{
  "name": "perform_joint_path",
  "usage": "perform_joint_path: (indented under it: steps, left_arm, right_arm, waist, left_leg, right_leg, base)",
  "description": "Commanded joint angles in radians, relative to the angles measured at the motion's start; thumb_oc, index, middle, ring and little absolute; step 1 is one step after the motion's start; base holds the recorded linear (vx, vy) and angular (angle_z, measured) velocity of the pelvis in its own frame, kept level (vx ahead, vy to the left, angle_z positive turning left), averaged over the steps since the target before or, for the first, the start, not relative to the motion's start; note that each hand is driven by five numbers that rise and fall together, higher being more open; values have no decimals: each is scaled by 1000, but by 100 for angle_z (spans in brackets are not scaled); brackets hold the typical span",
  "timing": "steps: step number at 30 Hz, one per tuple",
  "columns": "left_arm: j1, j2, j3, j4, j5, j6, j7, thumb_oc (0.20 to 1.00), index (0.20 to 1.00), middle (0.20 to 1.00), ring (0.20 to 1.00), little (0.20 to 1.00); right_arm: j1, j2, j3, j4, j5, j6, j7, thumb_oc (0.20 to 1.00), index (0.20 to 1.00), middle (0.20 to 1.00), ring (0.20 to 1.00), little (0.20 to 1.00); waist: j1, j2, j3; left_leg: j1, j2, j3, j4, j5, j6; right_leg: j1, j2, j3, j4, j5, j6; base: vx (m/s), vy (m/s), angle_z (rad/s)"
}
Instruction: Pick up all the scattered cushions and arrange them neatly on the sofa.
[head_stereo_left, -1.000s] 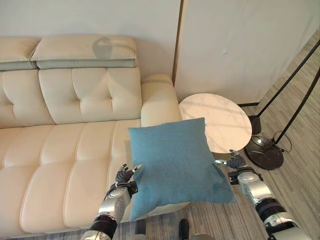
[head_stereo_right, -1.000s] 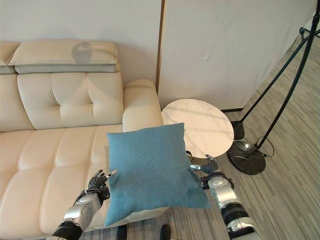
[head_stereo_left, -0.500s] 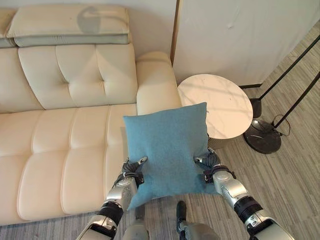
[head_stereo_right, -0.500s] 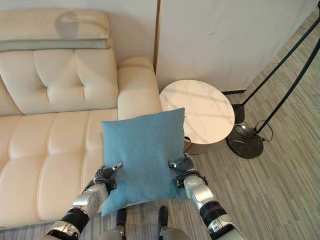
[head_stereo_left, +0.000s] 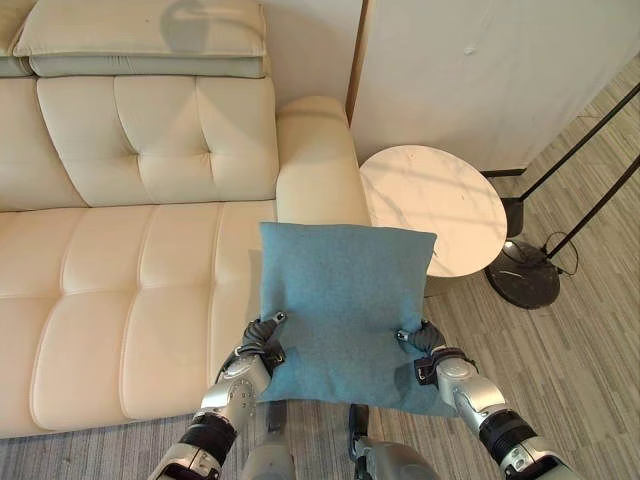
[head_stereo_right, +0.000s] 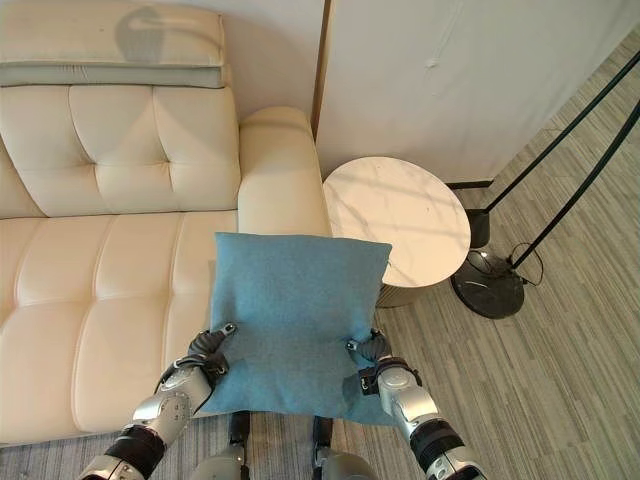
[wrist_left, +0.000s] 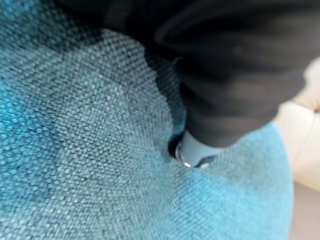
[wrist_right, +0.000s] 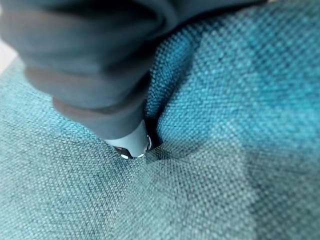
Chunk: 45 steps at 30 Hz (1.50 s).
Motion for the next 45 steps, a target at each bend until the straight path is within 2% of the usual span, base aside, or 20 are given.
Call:
perform_joint_path:
  steps: [1,5,6,8,10,11,12,13,14,15,16,18,22,25,28,32,37,38,41,45]
  left_arm:
    - [16,-114,-128,-99,-65,8,-31,200,200,200,200,200]
    - [32,-83,-95,-186,-16,-19,-9,200,200,200,200,200]
    - [35,-61,-85,-236,21,-23,-4,200,200,200,200,200]
    - [44,-30,-69,-278,77,-24,-9,200,200,200,200,200]
    - [82,-1,-18,-345,159,-21,-18,200,200,200,200,200]
    - [86,10,2,-370,192,-19,-18,200,200,200,200,200]
    - [86,10,2,-370,192,-18,-18,200,200,200,200,200]
    - [102,17,24,-420,244,-9,-18,200,200,200,200,200]
    - [102,17,24,-420,244,-9,-18,200,200,200,200,200]
    - [112,29,52,-474,299,-14,-31,200,200,200,200,200]
    - [150,48,89,-565,350,-21,-48,200,200,200,200,200]
    - [175,55,101,-611,359,-26,-62,200,200,200,200,200]
    - [275,77,181,-780,375,-45,-116,200,200,200,200,200]
    - [327,73,206,-857,376,-48,-146,200,200,200,200,200]
    - [391,69,237,-910,382,-48,-170,200,200,200,200,200]
    - [444,82,246,-932,408,-40,-195,200,200,200,200,200]
    - [481,104,271,-952,434,-42,-204,200,200,200,200,200]
    - [495,116,284,-965,451,-46,-208,200,200,200,200,200]
    - [506,127,291,-961,455,-47,-201,200,200,200,200,200]
    - [500,154,288,-938,454,-67,-161,200,200,200,200,200]
  right_arm:
    - [46,101,33,-80,45,-1,-4,200,200,200,200,200]
    - [62,85,6,-182,49,-32,-30,200,200,200,200,200]
    - [70,68,2,-229,39,-39,-32,200,200,200,200,200]
    - [75,42,-19,-300,12,-56,-39,200,200,200,200,200]
    - [95,19,-37,-350,7,-82,-38,200,200,200,200,200]
    - [106,7,-51,-385,-1,-93,-40,200,200,200,200,200]
    - [106,6,-51,-385,-1,-93,-40,200,200,200,200,200]
    - [144,-16,-93,-464,-21,-109,-45,200,200,200,200,200]
    - [144,-16,-93,-464,-21,-109,-45,200,200,200,200,200]
    - [167,-51,-138,-556,-58,-125,-44,200,200,200,200,200]
    - [208,-72,-159,-647,-93,-138,-19,200,200,200,200,200]
    - [229,-80,-168,-697,-96,-147,-5,200,200,200,200,200]
    - [320,-113,-220,-858,-92,-184,60,200,200,200,200,200]
    - [364,-135,-237,-919,-89,-185,105,200,200,200,200,200]
    - [435,-144,-283,-988,-76,-192,141,200,200,200,200,200]
    - [504,-144,-323,-1024,-79,-190,162,200,200,200,200,200]
    - [532,-138,-330,-1045,-89,-189,184,200,200,200,200,200]
    - [539,-131,-327,-1053,-93,-189,195,200,200,200,200,200]
    - [543,-132,-316,-1056,-118,-181,206,200,200,200,200,200]
    - [505,-124,-287,-1027,-135,-179,190,200,200,200,200,200]
  waist:
    - [2,11,5]
    - [-7,34,14]
    - [-8,54,21]
    - [-28,62,28]
    - [-11,68,15]
    - [1,73,21]
    - [-1,74,18]
    - [1,80,24]
    - [0,80,23]
    - [-4,76,39]
    - [0,61,26]
    - [-6,55,18]
    - [-22,54,-14]
    - [-19,59,-27]
    - [-13,69,-35]
    - [-3,80,-35]
    - [12,77,-34]
    - [26,73,-20]
    - [40,64,-5]
    - [12,60,14]
  left_leg:
    - [61,0,43,-3,-123,-16]
    - [70,-1,38,-3,-124,-16]
    - [65,5,26,-3,-119,-13]
    - [31,5,-18,-3,-97,-13]
    - [-9,11,-54,-3,-52,-41]
    - [-42,15,-96,-3,-9,-62]
    - [-47,15,-98,-3,-8,-63]
    - [-90,13,-133,-3,37,-78]
    - [-91,13,-134,-3,37,-78]
    - [-71,12,-42,-3,26,-42]
    - [-36,1,-7,27,-19,-22]
    - [-39,-10,3,75,-52,-15]
    - [26,3,127,154,-172,-3]
    - [81,22,164,142,-200,-9]
    - [146,55,223,55,-178,-23]
    - [141,58,239,-3,-165,-26]
    - [123,26,211,-3,-179,-6]
    - [111,0,201,-3,-188,15]
    - [99,-34,191,-3,-201,37]
    - [85,-48,161,-3,-201,58]
  right_leg:
    - [18,-24,24,2,-138,43]
    - [33,-27,29,2,-130,37]
    - [-2,-22,48,82,-166,27]
    - [-52,34,175,162,-217,-8]
    - [-78,58,175,179,-228,-34]
    - [-84,70,149,183,-235,-49]
    - [-87,70,146,183,-234,-49]
    - [-78,68,58,165,-241,-55]
    - [-78,68,57,165,-241,-55]
    - [-55,51,-9,130,-232,-48]
    - [-28,37,-58,74,-214,-45]
    - [-16,27,-80,49,-198,-45]
    - [26,14,-155,2,-200,-34]
    - [42,5,-225,2,-203,-26]
    - [59,-14,-323,2,-184,-9]
    - [56,-37,-389,2,-149,13]
    - [40,-63,-389,2,-107,47]
    - [28,-89,-387,2,-77,72]
    - [26,-116,-382,2,-50,96]
    - [-43,-67,-179,133,-105,95]
  base:
    - [-23,-16,-3]
    - [-51,-34,0]
    - [-150,-75,4]
    - [-184,-161,27]
    - [-169,-285,77]
    - [-141,-250,70]
    - [-231,-390,65]
    - [-142,-245,108]
    - [-273,-362,218]
    - [-212,-217,224]
    - [-215,-216,189]
    - [-90,-84,119]
    - [-41,3,97]
    - [-57,102,103]
    - [-63,175,96]
    - [-113,346,97]
    - [-39,271,46]
    - [-81,393,17]
    - [-66,430,24]
    - [-24,236,18]
